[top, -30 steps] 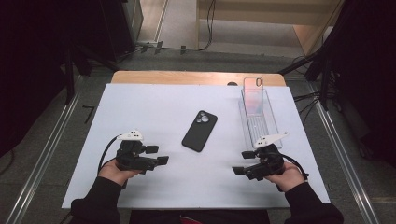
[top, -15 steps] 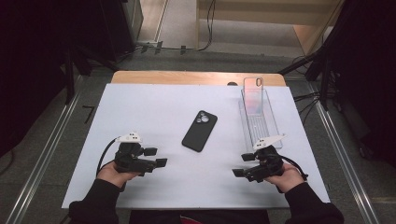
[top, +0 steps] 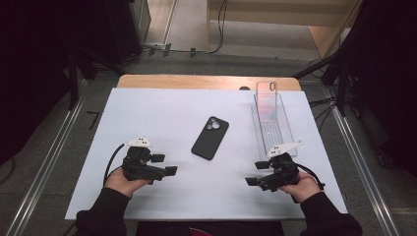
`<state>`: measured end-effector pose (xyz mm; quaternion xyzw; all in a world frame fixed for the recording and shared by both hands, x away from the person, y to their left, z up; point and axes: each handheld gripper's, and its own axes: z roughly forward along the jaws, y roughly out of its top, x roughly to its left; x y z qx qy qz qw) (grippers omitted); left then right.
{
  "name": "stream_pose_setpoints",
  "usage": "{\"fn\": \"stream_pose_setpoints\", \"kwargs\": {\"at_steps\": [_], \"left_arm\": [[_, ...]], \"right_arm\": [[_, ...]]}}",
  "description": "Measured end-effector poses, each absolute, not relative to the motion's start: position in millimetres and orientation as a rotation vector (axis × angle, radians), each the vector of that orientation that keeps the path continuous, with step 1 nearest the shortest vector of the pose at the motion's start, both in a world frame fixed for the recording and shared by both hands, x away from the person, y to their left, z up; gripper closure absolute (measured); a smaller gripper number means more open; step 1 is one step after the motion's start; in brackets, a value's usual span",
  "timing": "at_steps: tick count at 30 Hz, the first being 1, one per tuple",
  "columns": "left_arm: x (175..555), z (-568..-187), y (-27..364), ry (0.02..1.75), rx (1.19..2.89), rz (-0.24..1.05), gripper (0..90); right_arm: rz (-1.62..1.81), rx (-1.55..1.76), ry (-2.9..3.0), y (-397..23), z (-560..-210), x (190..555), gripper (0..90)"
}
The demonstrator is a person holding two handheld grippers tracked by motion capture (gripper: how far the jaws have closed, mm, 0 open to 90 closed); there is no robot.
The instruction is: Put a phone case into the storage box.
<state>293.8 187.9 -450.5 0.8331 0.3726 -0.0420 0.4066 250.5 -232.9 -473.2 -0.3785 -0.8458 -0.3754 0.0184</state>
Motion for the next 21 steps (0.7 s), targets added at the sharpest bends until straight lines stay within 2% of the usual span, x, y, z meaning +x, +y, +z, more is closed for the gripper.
{"fn": "stream_pose_setpoints", "kwargs": {"at_steps": [1, 21], "left_arm": [[295.1, -449.3, 186.5, 0.945, 2.090, -0.113, 14.7], [346.3, -434.3, 141.9, 0.981, 2.067, -0.098, 14.4]], "right_arm": [[-1.167, -1.175, -2.626, -232.7, -473.3, 250.7, 20.8], [-1.162, -1.190, -2.635, -234.7, -472.8, 250.0, 20.8]]}}
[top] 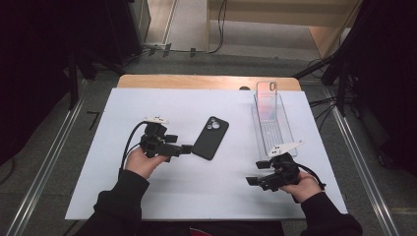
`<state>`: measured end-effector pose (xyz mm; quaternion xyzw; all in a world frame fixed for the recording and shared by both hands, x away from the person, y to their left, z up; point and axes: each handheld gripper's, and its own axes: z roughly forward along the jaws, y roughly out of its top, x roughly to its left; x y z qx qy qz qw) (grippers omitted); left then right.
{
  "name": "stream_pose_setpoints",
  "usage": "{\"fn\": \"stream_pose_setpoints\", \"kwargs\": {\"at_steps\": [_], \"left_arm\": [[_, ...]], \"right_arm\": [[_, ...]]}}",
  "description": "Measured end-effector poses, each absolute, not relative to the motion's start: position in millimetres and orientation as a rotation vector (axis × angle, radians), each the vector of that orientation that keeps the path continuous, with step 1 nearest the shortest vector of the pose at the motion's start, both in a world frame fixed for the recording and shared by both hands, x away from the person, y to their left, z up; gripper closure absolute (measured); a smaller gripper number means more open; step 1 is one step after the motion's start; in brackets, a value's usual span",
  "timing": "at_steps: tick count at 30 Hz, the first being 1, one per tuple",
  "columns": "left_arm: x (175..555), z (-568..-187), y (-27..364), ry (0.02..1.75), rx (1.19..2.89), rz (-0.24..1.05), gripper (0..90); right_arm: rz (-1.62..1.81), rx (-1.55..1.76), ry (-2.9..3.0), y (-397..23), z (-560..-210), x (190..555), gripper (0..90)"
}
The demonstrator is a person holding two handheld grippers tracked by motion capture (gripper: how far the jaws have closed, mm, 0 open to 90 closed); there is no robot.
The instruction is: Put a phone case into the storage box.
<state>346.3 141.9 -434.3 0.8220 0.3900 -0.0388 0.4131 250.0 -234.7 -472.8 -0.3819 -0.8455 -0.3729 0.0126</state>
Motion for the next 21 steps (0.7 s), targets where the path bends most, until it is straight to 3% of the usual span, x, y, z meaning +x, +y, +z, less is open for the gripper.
{"fn": "stream_pose_setpoints", "kwargs": {"at_steps": [21], "left_arm": [[382.8, -441.7, 90.5, 1.010, 2.140, -0.089, 14.5]], "right_arm": [[-1.155, -1.180, -2.650, -232.6, -472.4, 249.8, 20.7]]}}
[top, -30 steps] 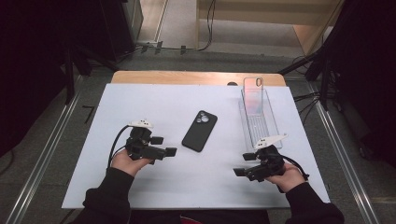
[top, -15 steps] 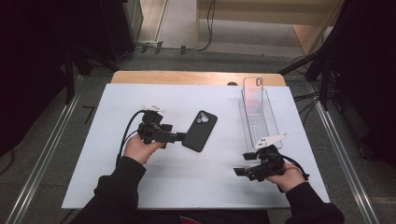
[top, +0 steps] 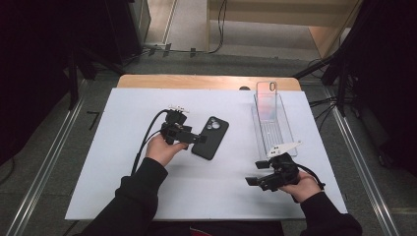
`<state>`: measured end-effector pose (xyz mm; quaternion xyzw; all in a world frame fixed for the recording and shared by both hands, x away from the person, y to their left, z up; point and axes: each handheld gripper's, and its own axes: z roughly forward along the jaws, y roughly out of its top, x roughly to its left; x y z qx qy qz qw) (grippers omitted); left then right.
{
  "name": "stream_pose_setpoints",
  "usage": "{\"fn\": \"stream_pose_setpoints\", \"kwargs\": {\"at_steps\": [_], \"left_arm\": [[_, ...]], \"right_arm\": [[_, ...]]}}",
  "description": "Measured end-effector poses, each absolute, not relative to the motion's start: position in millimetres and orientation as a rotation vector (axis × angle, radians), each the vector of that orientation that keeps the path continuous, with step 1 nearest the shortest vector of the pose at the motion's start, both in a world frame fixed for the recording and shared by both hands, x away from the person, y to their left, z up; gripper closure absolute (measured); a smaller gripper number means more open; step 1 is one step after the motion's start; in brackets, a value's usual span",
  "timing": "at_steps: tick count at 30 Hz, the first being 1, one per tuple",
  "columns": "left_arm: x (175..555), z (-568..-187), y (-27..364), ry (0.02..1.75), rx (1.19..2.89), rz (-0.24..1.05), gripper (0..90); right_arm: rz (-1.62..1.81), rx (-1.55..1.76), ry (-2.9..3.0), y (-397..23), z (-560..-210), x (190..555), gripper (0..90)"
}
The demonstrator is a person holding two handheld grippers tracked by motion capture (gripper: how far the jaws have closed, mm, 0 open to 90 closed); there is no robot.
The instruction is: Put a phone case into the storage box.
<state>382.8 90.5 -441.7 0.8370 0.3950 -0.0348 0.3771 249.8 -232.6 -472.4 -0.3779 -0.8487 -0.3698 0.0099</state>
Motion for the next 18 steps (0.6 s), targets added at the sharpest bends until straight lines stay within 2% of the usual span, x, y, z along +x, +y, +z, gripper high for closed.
{"fn": "stream_pose_setpoints", "kwargs": {"at_steps": [18], "left_arm": [[403.4, -461.3, 55.8, 1.087, 2.216, 0.013, 14.4]], "right_arm": [[-1.131, -1.176, -2.665, -231.4, -473.7, 250.4, 20.8]]}}
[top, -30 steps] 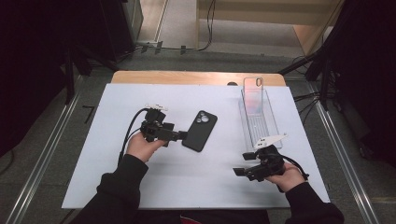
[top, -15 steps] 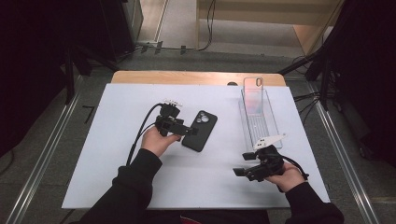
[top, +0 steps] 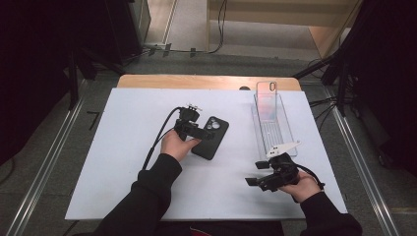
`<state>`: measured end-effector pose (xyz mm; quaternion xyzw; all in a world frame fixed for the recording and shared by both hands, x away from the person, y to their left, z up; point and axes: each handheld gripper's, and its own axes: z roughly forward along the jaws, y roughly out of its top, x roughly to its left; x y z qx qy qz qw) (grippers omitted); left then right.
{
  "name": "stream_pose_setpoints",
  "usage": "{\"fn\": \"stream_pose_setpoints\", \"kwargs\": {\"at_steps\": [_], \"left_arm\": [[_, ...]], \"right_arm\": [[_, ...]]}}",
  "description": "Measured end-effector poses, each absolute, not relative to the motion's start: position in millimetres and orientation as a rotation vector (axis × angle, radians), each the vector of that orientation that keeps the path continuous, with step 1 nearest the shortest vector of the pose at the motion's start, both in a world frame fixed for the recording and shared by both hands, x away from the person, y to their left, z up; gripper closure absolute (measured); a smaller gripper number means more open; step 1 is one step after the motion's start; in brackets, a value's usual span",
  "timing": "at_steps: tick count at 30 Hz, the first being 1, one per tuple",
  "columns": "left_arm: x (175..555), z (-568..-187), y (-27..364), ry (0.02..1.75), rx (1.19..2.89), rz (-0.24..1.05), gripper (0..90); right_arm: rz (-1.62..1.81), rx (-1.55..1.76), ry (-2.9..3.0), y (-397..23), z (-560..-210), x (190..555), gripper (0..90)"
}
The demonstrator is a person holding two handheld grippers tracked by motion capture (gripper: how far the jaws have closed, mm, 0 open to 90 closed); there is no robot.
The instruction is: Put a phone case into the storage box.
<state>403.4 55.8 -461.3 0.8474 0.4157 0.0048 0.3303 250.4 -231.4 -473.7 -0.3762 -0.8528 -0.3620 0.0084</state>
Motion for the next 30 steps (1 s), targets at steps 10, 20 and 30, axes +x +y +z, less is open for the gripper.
{"fn": "stream_pose_setpoints", "kwargs": {"at_steps": [10, 20, 30], "left_arm": [[405.3, -475.3, 44.2, 1.094, 2.261, 0.031, 13.2], [402.3, -488.6, 32.8, 1.100, 2.323, 0.083, 12.8], [397.2, -494.2, 23.5, 1.101, 2.350, 0.139, 4.7]], "right_arm": [[-1.125, -1.178, -2.666, -231.1, -473.8, 250.3, 20.8], [-1.110, -1.190, -2.665, -231.4, -474.6, 250.8, 20.8], [-1.099, -1.185, -2.673, -230.6, -475.5, 251.4, 20.7]]}}
